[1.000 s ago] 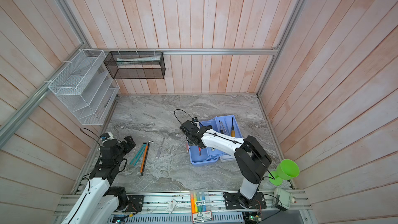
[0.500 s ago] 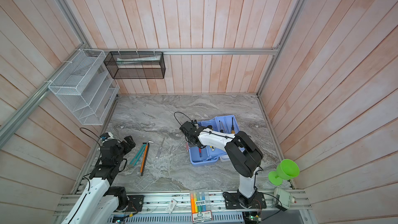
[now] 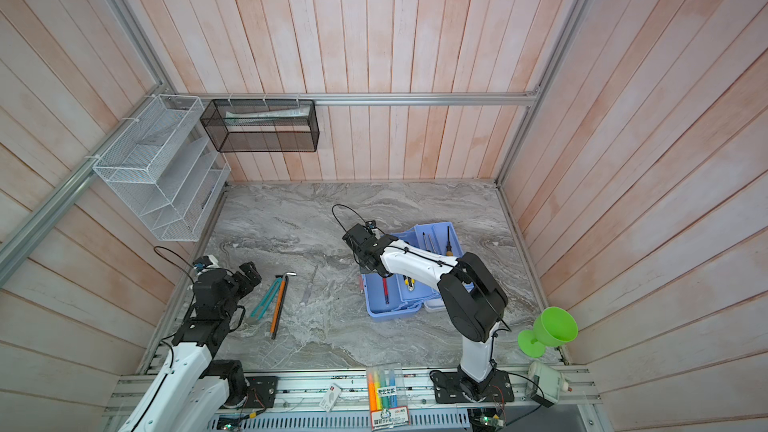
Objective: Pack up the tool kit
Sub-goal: 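Lower the red hex key into the blue tray and open the right gripper, then move the right gripper back to the tools and grasp the clear-handled screwdriver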
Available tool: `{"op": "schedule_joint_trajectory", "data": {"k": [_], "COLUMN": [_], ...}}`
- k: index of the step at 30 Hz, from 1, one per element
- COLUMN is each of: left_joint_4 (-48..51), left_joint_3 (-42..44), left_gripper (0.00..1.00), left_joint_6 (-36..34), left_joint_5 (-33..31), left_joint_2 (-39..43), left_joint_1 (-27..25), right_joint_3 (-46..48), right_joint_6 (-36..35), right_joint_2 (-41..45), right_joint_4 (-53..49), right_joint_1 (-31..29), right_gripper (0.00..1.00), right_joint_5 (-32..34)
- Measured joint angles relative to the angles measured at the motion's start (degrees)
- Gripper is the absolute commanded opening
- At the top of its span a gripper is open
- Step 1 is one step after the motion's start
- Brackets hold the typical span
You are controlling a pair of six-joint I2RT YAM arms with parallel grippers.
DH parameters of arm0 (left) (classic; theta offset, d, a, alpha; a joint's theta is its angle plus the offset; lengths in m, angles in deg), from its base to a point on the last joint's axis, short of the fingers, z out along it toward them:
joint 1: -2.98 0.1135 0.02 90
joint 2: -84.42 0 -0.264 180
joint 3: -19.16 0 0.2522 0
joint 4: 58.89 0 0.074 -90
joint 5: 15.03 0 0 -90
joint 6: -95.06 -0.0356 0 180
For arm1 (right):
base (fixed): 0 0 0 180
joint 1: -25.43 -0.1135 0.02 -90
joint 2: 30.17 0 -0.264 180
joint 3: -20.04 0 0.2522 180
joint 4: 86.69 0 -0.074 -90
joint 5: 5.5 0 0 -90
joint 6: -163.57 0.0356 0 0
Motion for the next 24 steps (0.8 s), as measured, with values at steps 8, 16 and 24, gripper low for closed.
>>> {"op": "schedule_joint_trajectory", "data": {"k": [8,16,24], "left_joint_4": [0.00,0.00,0.00], "left_joint_3": [0.00,0.02,0.13], "left_gripper": [1.00,1.00,1.00], "left_joint_6": [0.00,0.02,0.00], "left_joint_5": [-0.02,-0.02,-0.02], "left_joint_2": [0.02,0.55,0.92], "left_joint_1": [0.04,0.04,0.13], "right_joint_3": [-8.07,-15.43,-23.26], "right_joint_6": [-1.36,-1.62,-2.78], "right_joint_2": [0.83,-11.19,-22.08], "right_joint_4": [3.48,7.98,4.17], "right_joint_1": [-6.69,-12.26,-14.01], "right_gripper": [0.36,0.50,0.51], "right_joint_5": [-4.15,-12.52,-14.56]}}
